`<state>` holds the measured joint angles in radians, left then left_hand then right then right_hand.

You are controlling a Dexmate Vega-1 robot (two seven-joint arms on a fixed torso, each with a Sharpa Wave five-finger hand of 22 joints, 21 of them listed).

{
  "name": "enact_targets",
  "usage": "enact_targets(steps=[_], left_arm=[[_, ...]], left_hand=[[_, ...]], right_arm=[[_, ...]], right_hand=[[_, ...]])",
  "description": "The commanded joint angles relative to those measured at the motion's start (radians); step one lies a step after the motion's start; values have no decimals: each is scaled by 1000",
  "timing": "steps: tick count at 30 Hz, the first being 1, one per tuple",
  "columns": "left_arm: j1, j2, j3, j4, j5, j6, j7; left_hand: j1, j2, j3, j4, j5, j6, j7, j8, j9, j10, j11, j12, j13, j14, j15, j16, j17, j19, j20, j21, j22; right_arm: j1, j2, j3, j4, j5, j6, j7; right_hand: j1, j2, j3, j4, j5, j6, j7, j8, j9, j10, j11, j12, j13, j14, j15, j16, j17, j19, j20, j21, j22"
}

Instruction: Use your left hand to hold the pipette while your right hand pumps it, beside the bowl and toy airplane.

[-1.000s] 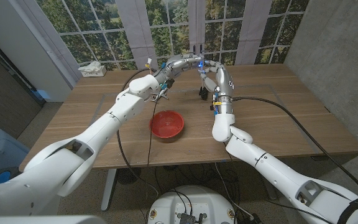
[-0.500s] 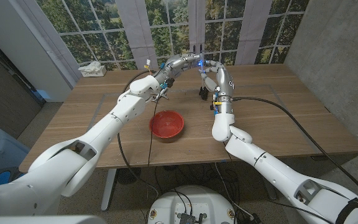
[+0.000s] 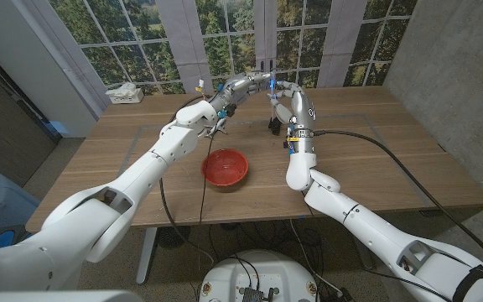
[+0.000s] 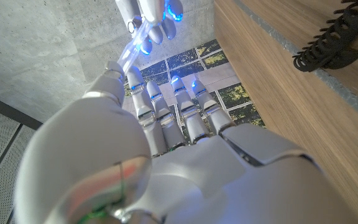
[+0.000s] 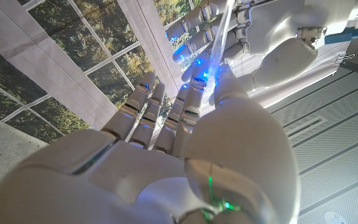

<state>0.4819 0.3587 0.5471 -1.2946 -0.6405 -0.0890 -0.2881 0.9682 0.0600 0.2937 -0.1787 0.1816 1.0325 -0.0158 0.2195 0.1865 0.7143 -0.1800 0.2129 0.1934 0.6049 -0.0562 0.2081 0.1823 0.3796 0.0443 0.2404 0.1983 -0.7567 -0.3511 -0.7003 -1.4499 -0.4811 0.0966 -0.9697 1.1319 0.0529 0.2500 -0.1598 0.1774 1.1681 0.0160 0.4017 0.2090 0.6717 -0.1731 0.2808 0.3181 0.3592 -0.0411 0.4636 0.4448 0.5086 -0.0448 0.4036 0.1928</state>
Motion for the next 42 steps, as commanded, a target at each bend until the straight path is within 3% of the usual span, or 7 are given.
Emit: enact_targets(steps=[1, 14, 17, 20, 25, 30, 42], left_arm=[[2, -1, 3, -17, -1, 7, 8], [16, 5, 0, -46, 5, 7, 37], [16, 6, 0, -50, 6, 7, 40], [18, 10, 0, -57, 10, 7, 45], [19, 16, 0, -67, 15, 11, 52], [22, 22, 0, -76, 20, 11, 59], [44, 45, -11, -117, 15, 18, 72]], left_hand=[[34, 14, 19, -1, 8, 47, -2, 18, 10, 9, -2, 1, 3, -3, -125, -3, 1, 2, 9, 3, 1], [63, 19, 28, -2, 11, 72, -1, 25, 17, 16, -11, 0, 4, 0, -130, -4, -1, 7, 10, 6, 2], [64, 19, 28, -1, 11, 70, 0, 24, 18, 17, -13, 0, 4, -1, -131, -4, -1, 8, 10, 6, 2], [65, 19, 27, 0, 11, 71, -1, 23, 19, 17, -13, 0, 4, 0, -131, -4, -1, 9, 10, 7, 2], [66, 17, 26, 1, 11, 72, 1, 23, 20, 18, -13, -1, 4, 0, -132, -4, -1, 9, 9, 7, 2], [68, 17, 25, 2, 11, 73, 0, 23, 21, 17, -13, -2, 4, -1, -132, -5, -1, 10, 9, 7, 2], [71, 14, 23, 3, 10, 73, -2, 21, 23, 18, -14, -3, 5, -1, -133, -5, -1, 9, 8, 8, 2]], right_arm=[[-3, -8, -1, -10, -8, -3, 2], [-22, -24, 11, -42, 8, -16, 36], [-33, -29, 19, -65, 20, -43, 62], [-43, -40, 29, -88, 48, -49, 100], [-58, -53, 41, -115, 74, -57, 140], [-69, -70, 56, -126, 118, -24, 182], [-78, -80, 101, -80, 256, 157, 275]], right_hand=[[0, 1, 0, 5, 0, 1, -9, -3, 4, 5, 0, -4, 4, 0, -162, -4, 4, 0, -2, 5, 3], [-63, 5, -20, 29, 8, -108, -34, -32, 21, -30, 24, -22, 11, -9, -139, -11, 4, -13, 26, 7, 3], [-100, 2, -34, 35, 9, -207, -50, -72, 19, -59, 37, -34, 15, -17, -130, -16, 5, -22, 36, 8, 3], [-152, -6, -55, 36, 9, -386, -58, -151, 16, -137, 65, -61, 20, -45, -104, -35, 0, -44, 60, 3, 2], [-231, -19, -82, 50, 0, -558, -41, -213, 14, -230, 95, -79, 23, -82, -69, -59, -2, -67, 76, -7, 0], [-299, -27, -105, 70, 0, -621, -27, -218, 13, -275, 114, -83, 23, -108, -47, -76, -2, -97, 91, -21, 0], [-523, 4, -162, 168, -1, -669, 13, -203, 13, -310, 160, -73, 21, -125, -13, -92, 6, -144, 118, -45, 2]])
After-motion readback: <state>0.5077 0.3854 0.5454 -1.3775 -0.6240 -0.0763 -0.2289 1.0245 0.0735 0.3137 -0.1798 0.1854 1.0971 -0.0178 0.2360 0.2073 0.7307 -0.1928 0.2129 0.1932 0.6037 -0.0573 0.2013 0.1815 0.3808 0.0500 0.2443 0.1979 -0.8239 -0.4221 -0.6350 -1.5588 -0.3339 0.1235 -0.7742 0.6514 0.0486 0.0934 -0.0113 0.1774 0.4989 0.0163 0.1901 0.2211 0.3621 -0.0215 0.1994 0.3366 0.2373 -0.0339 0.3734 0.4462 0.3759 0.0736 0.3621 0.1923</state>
